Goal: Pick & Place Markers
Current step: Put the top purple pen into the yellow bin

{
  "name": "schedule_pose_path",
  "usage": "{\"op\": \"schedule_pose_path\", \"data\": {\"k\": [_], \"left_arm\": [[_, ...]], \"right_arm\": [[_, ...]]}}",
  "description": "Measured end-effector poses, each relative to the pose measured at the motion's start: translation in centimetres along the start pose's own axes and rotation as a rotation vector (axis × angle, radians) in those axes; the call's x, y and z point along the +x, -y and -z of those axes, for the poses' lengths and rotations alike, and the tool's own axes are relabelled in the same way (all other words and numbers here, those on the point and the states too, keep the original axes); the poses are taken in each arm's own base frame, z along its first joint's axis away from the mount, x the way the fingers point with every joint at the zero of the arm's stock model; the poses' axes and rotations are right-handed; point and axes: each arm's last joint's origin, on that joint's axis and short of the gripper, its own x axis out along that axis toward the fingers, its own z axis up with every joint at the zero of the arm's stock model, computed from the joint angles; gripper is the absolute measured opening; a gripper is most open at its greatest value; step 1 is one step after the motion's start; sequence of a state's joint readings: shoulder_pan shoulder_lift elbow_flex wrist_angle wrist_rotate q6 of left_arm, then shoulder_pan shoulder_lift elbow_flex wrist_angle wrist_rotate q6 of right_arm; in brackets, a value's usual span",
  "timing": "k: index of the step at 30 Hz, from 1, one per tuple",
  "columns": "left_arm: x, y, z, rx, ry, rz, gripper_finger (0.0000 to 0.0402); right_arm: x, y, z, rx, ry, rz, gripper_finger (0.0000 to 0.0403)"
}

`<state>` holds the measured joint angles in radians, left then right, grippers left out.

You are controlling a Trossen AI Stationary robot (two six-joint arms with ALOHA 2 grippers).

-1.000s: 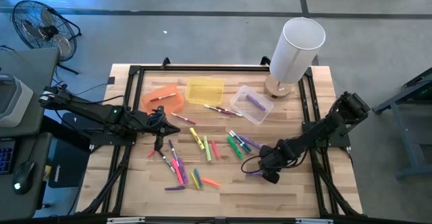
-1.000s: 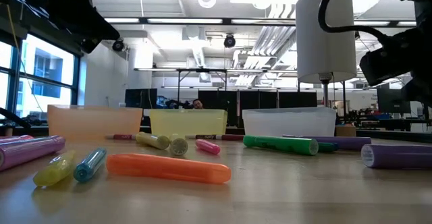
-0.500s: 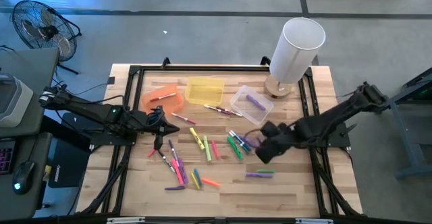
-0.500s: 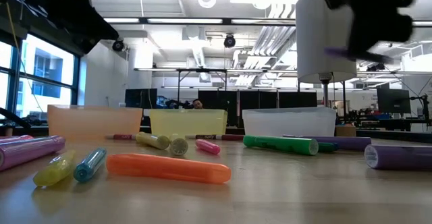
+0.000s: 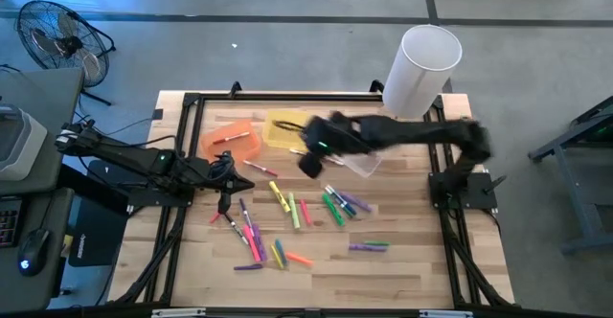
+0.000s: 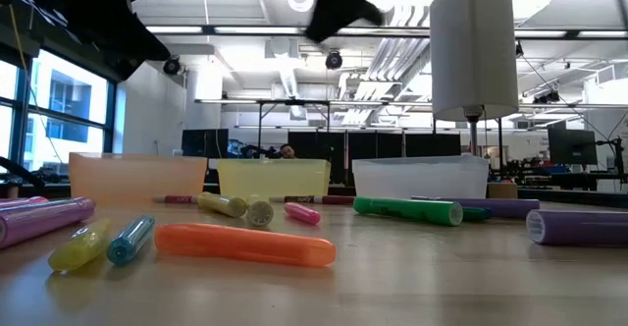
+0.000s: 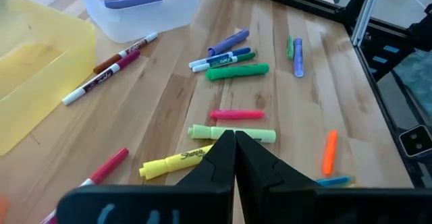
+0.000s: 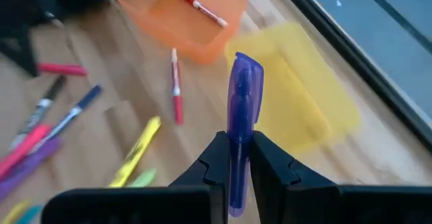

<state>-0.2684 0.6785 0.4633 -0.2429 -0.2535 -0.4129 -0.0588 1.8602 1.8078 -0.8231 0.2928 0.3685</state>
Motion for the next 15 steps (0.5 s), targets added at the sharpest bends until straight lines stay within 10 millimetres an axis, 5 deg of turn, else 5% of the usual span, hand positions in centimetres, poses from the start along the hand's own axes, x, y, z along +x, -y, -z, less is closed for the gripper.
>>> {"op": "schedule_pose_path", "data": {"k": [7,11,15], "left_arm": [[0.0,-0.1,-0.1,-0.013,0.016,-0.022,0.0000],[0.0,0.0,-0.1,-0.016,0.018,-0.023,0.0000],[0.0,-0.2,-0.1,-0.016,0.031,-0.060,0.0000]], "right_arm": [[10.4,3.9,-3.8,-0.031,-0.082,-0.005,0.0030],[15.2,6.9,-3.4,-0.008,-0.185,0.038,0.0030],[17.5,8.8,-2.4,-0.002,-0.279,0.030,0.0030]]}}
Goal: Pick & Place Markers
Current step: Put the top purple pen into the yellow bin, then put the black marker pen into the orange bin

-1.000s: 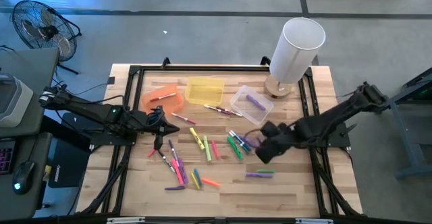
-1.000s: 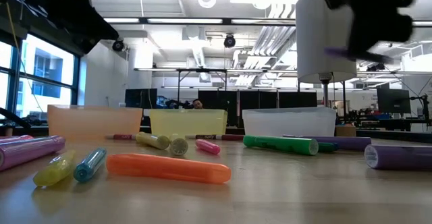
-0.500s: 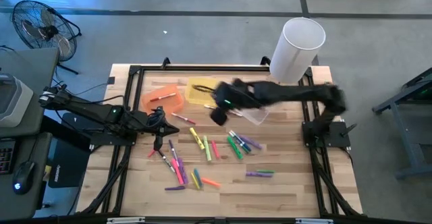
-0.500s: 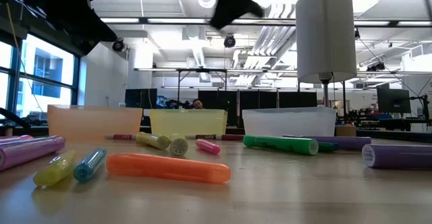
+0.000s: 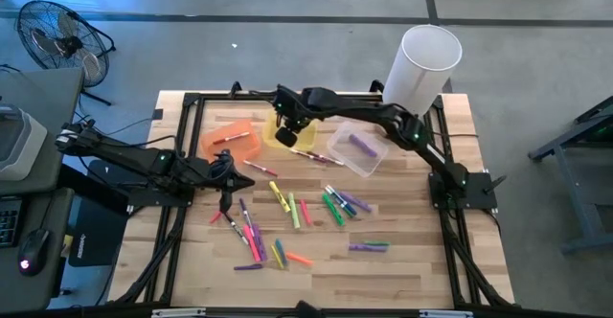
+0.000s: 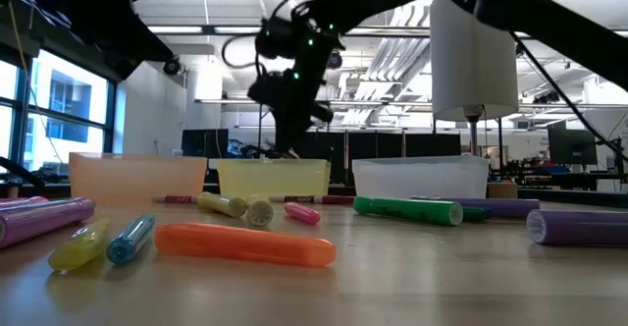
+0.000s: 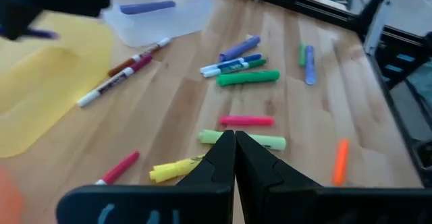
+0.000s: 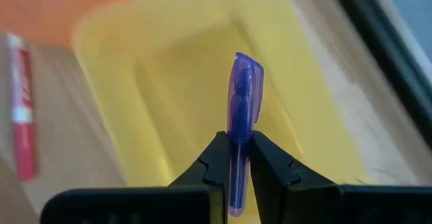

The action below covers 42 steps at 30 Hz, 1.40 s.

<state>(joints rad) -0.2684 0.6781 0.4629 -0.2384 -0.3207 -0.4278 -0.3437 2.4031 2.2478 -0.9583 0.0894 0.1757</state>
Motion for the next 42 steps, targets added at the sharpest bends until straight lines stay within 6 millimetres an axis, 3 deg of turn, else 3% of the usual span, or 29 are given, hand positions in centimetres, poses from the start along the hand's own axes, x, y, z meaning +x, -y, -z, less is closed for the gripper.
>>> {"op": "schedule_pose_path", "data": {"k": [10,17,22,29,34,42], "left_arm": [[0.0,-0.3,0.0,-0.019,0.041,-0.105,0.0000],[0.0,-0.3,0.0,-0.019,0.043,-0.109,0.0000],[0.0,-0.3,0.0,-0.084,0.036,-0.081,0.0013],[0.0,-0.1,0.0,-0.161,0.007,-0.025,0.0107],[0.0,-0.1,0.0,-0.139,0.009,-0.033,0.0148],[-0.2,0.1,-0.4,-0.107,-0.011,-0.016,0.0139]], "right_arm": [[0.4,0.2,0.4,-0.028,-0.037,0.008,0.0073],[0.0,0.2,0.7,-0.013,-0.077,-0.027,0.0074],[-1.5,0.1,0.8,0.031,-0.098,-0.053,0.0059],[-6.1,-0.8,0.4,0.041,-0.031,-0.129,0.0022],[-9.9,-3.1,1.3,-0.009,-0.030,-0.155,0.0002],[-13.0,-10.5,5.6,-0.239,-0.151,-0.171,0.0001]]}}
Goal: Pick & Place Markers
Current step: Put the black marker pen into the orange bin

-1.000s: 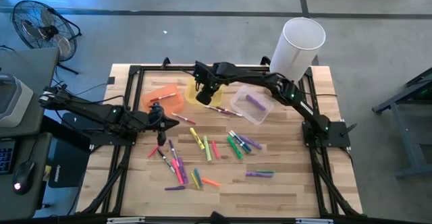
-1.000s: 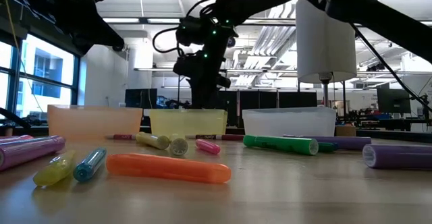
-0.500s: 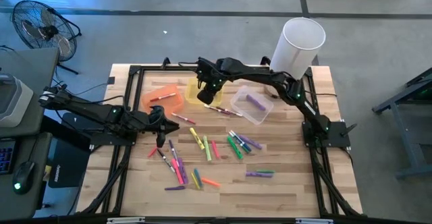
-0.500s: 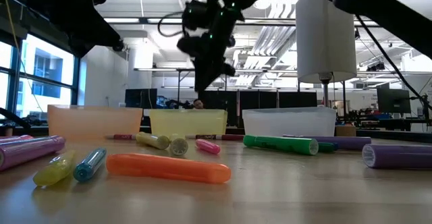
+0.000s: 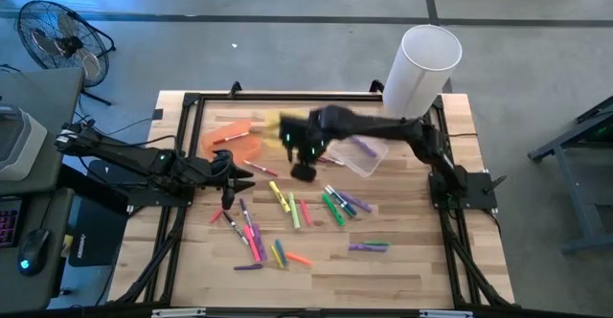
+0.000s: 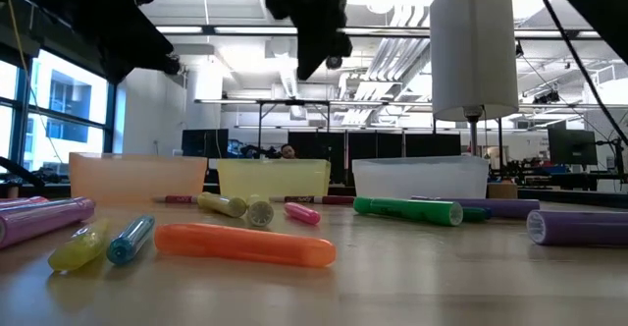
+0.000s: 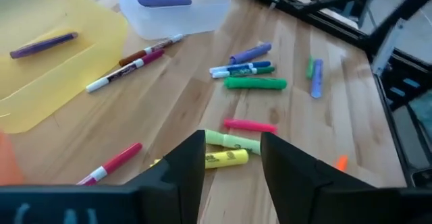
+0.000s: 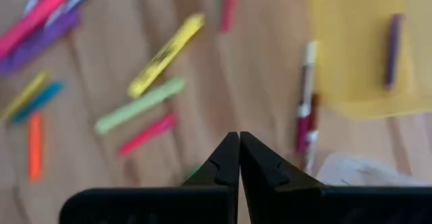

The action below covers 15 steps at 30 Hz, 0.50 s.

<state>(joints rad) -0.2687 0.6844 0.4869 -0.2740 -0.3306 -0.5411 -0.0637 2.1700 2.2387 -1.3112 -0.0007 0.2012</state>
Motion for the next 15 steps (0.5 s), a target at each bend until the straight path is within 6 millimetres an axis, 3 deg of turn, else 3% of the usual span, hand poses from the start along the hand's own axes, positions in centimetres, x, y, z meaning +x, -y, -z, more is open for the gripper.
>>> {"op": "schedule_pose_path", "data": {"k": [4,7,11,15], "left_arm": [[0.0,0.5,-0.6,0.066,-0.085,-0.020,0.0138],[0.1,0.9,-1.2,0.103,-0.170,-0.040,0.0138],[0.8,1.4,-1.1,0.197,-0.344,-0.065,0.0138],[1.8,1.8,-0.7,0.317,-0.532,-0.032,0.0138]], "right_arm": [[0.9,-4.2,1.9,-0.101,-0.033,-0.013,0.0001],[1.8,-6.1,3.9,-0.128,-0.016,-0.044,0.0001],[1.7,-6.7,7.7,-0.056,0.032,-0.075,0.0001],[0.4,-5.7,12.8,0.084,0.082,-0.079,0.0001]]}}
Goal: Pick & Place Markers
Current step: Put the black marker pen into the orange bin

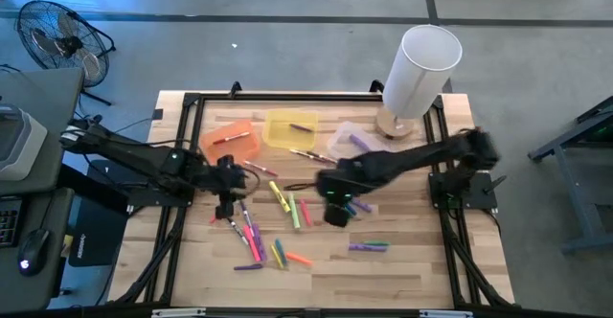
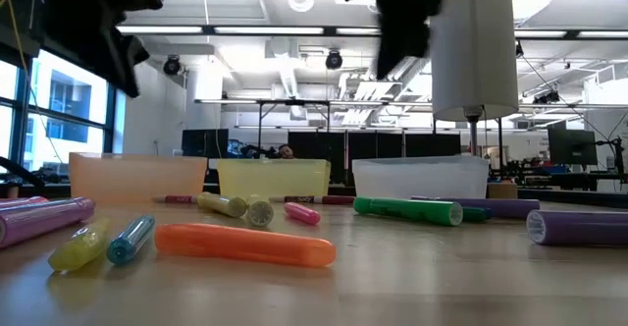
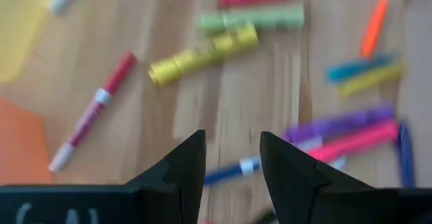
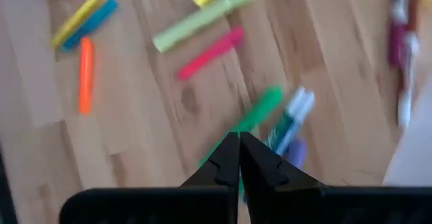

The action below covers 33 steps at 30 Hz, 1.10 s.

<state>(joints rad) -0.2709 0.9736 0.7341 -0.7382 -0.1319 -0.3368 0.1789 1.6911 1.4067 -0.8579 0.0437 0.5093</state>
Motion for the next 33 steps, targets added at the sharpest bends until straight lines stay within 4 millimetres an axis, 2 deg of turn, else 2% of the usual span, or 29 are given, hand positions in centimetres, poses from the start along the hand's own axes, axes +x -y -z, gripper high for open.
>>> {"op": "schedule_pose_path", "data": {"k": [6,9,12,15,21,33], "left_arm": [[2.3,0.8,0.0,0.134,-0.263,0.055,0.0138],[3.3,1.9,0.1,0.173,-0.365,0.054,0.0137],[4.3,3.5,0.5,0.239,-0.441,0.055,0.0137],[5.0,5.0,1.0,0.317,-0.460,0.037,0.0137],[6.5,6.7,2.2,0.403,-0.508,-0.005,0.0137],[8.7,7.6,2.6,0.410,-0.551,0.035,0.0137]], "right_arm": [[-2.7,1.2,7.5,0.268,0.129,-0.043,0.0001],[-3.4,1.7,11.1,0.372,0.163,-0.059,0.0000],[-3.9,2.2,13.9,0.444,0.195,-0.081,0.0000],[-4.0,2.7,15.8,0.494,0.216,-0.090,0.0000],[-4.0,3.4,17.5,0.515,0.239,-0.098,0.0000],[-4.1,3.6,17.5,0.488,0.258,-0.092,0.0000]]}}
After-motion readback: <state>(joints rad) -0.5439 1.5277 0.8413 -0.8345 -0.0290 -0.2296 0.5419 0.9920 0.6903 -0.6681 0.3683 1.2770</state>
